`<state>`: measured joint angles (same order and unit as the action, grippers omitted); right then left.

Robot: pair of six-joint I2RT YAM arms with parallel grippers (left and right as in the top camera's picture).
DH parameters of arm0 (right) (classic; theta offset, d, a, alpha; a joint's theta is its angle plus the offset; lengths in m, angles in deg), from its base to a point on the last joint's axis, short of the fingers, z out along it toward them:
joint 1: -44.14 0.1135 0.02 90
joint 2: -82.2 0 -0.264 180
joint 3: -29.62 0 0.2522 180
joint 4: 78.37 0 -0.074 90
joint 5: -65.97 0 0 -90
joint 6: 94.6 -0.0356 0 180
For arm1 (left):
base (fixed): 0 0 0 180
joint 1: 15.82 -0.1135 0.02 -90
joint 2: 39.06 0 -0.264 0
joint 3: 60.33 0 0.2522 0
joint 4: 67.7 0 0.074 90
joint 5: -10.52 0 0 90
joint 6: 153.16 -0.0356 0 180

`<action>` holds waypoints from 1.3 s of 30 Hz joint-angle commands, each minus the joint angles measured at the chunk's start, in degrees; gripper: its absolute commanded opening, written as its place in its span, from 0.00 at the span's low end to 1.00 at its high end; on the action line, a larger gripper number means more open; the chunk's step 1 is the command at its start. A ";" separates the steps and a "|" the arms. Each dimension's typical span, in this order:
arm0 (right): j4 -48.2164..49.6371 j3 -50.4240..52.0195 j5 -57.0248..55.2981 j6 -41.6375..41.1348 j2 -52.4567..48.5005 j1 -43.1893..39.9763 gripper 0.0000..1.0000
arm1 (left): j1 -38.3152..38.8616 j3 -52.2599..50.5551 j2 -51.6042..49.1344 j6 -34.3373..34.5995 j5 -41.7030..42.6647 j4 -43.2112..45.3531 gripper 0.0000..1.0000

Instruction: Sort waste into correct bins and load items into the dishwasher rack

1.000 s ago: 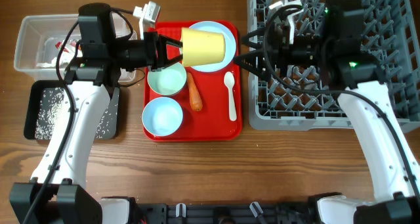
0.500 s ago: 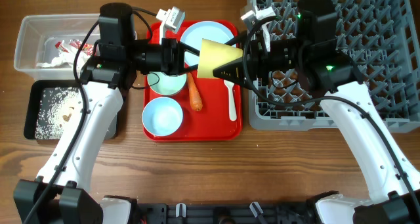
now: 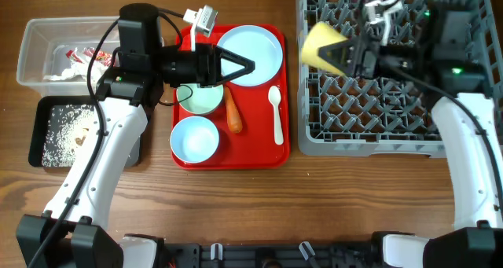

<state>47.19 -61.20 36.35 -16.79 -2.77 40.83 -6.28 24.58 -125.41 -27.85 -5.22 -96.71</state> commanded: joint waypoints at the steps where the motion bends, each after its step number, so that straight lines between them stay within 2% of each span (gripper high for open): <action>1: -10.14 -0.20 -22.08 -0.02 1.22 -0.76 0.59 | 0.00 0.42 0.31 -0.33 -6.75 -0.24 0.25; 3: -16.44 -0.22 -33.57 -0.26 3.15 -0.61 0.59 | 0.00 0.37 0.31 -0.35 -15.74 -2.93 0.27; 5: -24.44 -0.22 -48.72 -4.74 4.20 -0.61 0.60 | 0.00 0.37 0.31 -0.42 -31.23 -10.78 0.29; 8: -26.64 -0.20 -53.57 -4.92 3.76 -0.02 0.61 | 0.00 0.35 -0.35 -0.39 -44.81 -20.50 0.30; 9: -27.23 -0.17 -53.59 -4.85 2.64 0.46 0.64 | 0.00 0.31 -0.92 -0.37 -46.82 -23.50 0.32; 14: -29.16 1.29 -53.53 -4.31 -3.13 1.55 0.65 | 0.00 0.31 -1.01 -0.35 -46.80 -25.33 0.35; 19: -26.49 1.40 -53.57 -4.57 -6.99 6.67 0.66 | 0.00 0.31 -1.01 -0.35 -46.90 -25.46 0.37; 24: -27.02 1.40 -58.88 -5.88 -9.88 7.76 0.66 | 0.00 0.31 -1.01 -0.37 -46.90 -27.69 0.41; 26: -27.06 1.40 -58.84 -5.81 -10.10 7.76 0.70 | 0.00 0.31 -1.01 -0.37 -46.90 -27.67 0.42; 27: -27.61 1.40 -58.86 -5.70 -10.10 7.76 0.76 | -0.02 0.31 -1.01 -0.39 -46.93 -27.69 0.43; 28: -28.00 1.40 -58.69 -4.85 -10.10 7.76 0.78 | -0.02 0.31 -1.01 -0.55 -46.93 -27.69 0.44; 35: -27.47 1.31 -55.19 -4.26 -10.08 7.76 0.81 | -0.02 0.31 -1.01 -0.55 -46.93 -27.69 0.47; 38: -28.50 -3.02 -54.12 -2.49 -9.33 7.76 0.79 | -0.02 0.31 -1.01 -1.49 -46.88 -27.71 0.49; 39: -29.86 -7.63 -51.76 0.15 -8.17 7.82 0.80 | 0.00 0.33 -0.98 -4.59 -46.88 -27.80 0.49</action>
<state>18.71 -61.20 -19.28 -20.83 -12.10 48.61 -6.28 24.95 -125.85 -28.11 -51.41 -124.40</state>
